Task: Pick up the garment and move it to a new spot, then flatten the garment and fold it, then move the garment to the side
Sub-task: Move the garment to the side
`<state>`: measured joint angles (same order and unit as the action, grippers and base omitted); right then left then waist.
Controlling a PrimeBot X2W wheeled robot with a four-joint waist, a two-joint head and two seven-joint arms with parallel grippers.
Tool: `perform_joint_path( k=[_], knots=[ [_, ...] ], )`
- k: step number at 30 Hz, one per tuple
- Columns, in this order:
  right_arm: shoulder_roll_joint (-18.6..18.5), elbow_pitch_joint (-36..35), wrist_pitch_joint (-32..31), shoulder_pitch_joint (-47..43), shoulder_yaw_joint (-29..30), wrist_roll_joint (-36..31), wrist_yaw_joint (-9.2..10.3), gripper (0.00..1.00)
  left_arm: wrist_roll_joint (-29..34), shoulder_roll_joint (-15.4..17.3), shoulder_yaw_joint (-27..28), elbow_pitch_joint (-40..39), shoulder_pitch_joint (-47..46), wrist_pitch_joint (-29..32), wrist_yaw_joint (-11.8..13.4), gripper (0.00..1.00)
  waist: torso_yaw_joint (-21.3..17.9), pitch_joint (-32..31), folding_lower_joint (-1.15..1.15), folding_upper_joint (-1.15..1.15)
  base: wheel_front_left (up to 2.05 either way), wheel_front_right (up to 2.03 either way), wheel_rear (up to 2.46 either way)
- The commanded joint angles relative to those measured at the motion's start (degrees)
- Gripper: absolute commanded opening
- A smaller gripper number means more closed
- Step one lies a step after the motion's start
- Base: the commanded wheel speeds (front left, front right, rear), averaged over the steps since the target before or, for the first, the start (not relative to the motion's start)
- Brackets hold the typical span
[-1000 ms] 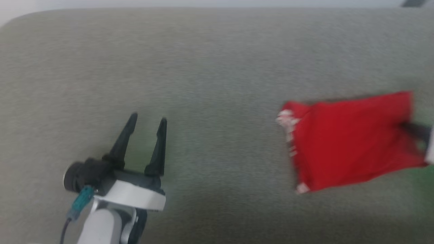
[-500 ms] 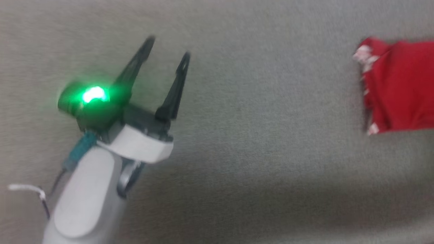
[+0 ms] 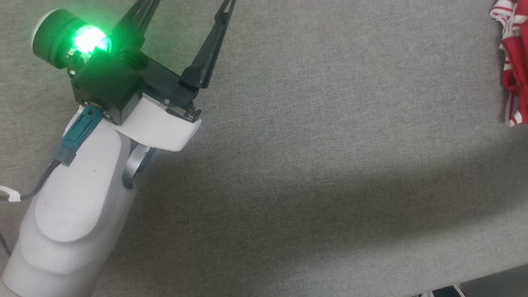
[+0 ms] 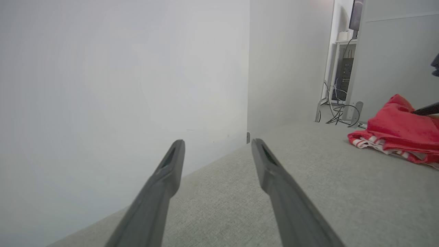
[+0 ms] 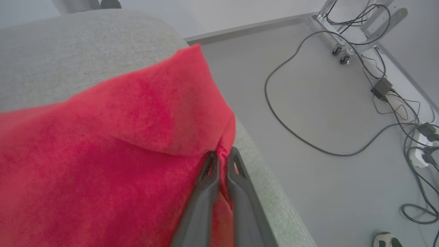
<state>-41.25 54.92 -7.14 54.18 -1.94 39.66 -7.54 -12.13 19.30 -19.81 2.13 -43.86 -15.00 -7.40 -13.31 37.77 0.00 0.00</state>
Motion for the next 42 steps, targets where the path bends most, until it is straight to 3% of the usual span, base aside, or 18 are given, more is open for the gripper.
perform_joint_path(
  k=[1, 6, 7, 8, 9, 14, 20, 28, 35, 42],
  knots=[
    [0.22, 0.95, 0.84, 1.22, -0.12, -0.64, 0.1, 0.0, 0.36, 0.25, -0.1, 0.04, -0.74, -0.24, -0.07, 1.0, -0.34, 0.56, 0.0, 0.0, 0.0, 0.0, 0.0],
    [2.58, 6.34, 5.34, 4.54, -0.85, -4.15, 0.1, 0.0, -0.28, 1.17, -0.18, 0.45, -0.81, -0.24, -0.07, 1.0, -0.52, 0.95, 0.0, 0.0, 0.0, 0.0, 0.0],
    [2.92, 7.06, 5.85, 5.02, -0.99, -4.39, 0.1, 0.14, -0.25, 1.23, 0.03, 0.55, -0.55, -0.24, -0.07, 1.0, -0.54, 0.81, 0.0, 0.0, 0.0, 0.0, 0.0],
    [3.04, 7.62, 6.61, 5.38, -1.15, -4.74, 0.1, 0.46, -0.31, 1.29, 0.32, 0.62, -0.17, -0.24, -0.07, 1.0, -0.59, 0.56, 0.0, 0.0, 0.0, 0.0, 0.0],
    [3.06, 8.11, 7.13, 5.52, -1.48, -4.99, 0.1, 1.0, -0.42, 1.27, 0.51, 0.83, 0.31, -0.24, -0.07, 1.0, -0.61, 0.23, 0.0, 0.0, 0.0, 0.0, 0.0],
    [3.79, 8.56, 9.05, 4.32, -4.2, -5.24, 0.1, 1.0, -1.04, -0.09, 2.95, 2.88, 3.66, -0.24, -0.07, 1.0, 0.06, -3.88, 0.0, 0.0, 0.0, 0.0, 0.0],
    [5.41, 2.79, 7.98, -0.33, -12.12, -3.79, 0.1, 1.0, -0.98, -3.23, 7.16, 4.82, 11.73, -0.24, -0.07, 1.0, 2.14, -10.98, 0.0, 0.0, 0.0, 0.0, 0.0],
    [5.98, -6.58, 12.7, -8.27, -21.91, 0.38, 0.11, 1.0, -1.4, -7.86, 11.92, 6.82, 23.72, -0.24, -0.07, 1.0, 9.05, -19.6, 0.0, 0.0, 0.0, 0.0, 0.0],
    [8.01, -7.98, 19.83, -15.46, -26.46, 1.12, 0.11, 1.0, -2.01, -10.46, 14.78, 10.17, 31.69, -0.24, -0.07, 1.0, 15.69, -26.53, 0.0, 0.0, 0.0, 0.0, 0.0],
    [11.63, -10.81, 22.33, -23.99, -27.69, -1.42, 0.11, 1.0, -2.71, -11.91, 17.23, 12.52, 38.25, -0.24, -0.07, 1.0, 20.04, -33.7, 0.0, 0.0, 0.0, 0.0, 0.0]
  ],
)
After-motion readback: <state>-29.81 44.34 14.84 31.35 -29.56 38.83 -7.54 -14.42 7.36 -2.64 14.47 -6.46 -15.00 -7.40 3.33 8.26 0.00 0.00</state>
